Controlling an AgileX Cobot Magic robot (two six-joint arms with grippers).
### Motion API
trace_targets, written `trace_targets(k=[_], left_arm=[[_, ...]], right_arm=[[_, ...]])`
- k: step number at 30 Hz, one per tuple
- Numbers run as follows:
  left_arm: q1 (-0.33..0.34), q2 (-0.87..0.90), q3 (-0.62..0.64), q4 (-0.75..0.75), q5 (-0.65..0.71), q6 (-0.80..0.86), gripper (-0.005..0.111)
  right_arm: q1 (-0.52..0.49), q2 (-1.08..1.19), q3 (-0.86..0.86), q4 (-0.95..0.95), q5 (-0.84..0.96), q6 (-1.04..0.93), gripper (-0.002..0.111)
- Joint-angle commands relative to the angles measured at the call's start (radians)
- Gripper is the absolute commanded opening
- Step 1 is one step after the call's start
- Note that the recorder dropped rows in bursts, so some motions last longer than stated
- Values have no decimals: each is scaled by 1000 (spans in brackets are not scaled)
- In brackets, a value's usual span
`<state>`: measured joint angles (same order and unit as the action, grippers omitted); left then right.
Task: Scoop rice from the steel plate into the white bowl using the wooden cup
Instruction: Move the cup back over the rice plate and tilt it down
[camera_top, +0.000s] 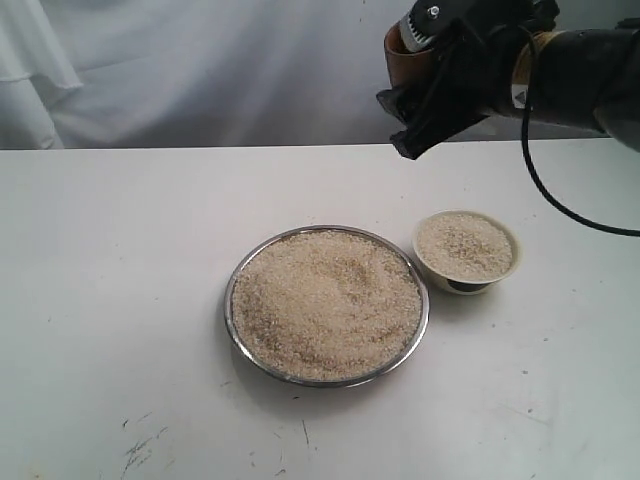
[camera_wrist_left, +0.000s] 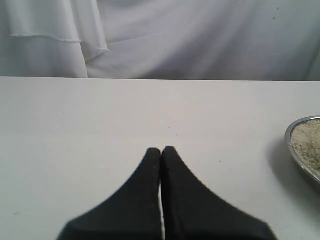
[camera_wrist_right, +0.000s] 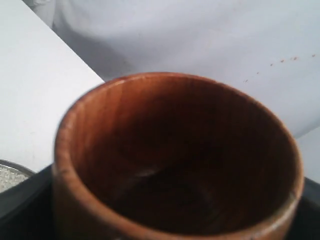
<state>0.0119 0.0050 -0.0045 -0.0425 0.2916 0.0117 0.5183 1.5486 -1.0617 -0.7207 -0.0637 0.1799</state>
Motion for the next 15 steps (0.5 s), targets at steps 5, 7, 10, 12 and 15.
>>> trace_targets(k=[5, 7, 10, 12, 15], left_arm=[[-2, -5, 5, -1, -6, -3, 0], [-2, -5, 5, -1, -6, -3, 0], [-2, -5, 5, -1, -6, -3, 0], [-2, -5, 5, -1, -6, -3, 0], [-2, -5, 5, -1, -6, -3, 0]], right_arm=[[16, 69, -5, 505, 121, -1078, 0], [35, 89, -51, 573, 199, -1191, 0], [69, 113, -98, 620, 303, -1292, 0], [93, 127, -123, 636, 355, -1345, 0], [121, 142, -149, 634, 409, -1347, 0]])
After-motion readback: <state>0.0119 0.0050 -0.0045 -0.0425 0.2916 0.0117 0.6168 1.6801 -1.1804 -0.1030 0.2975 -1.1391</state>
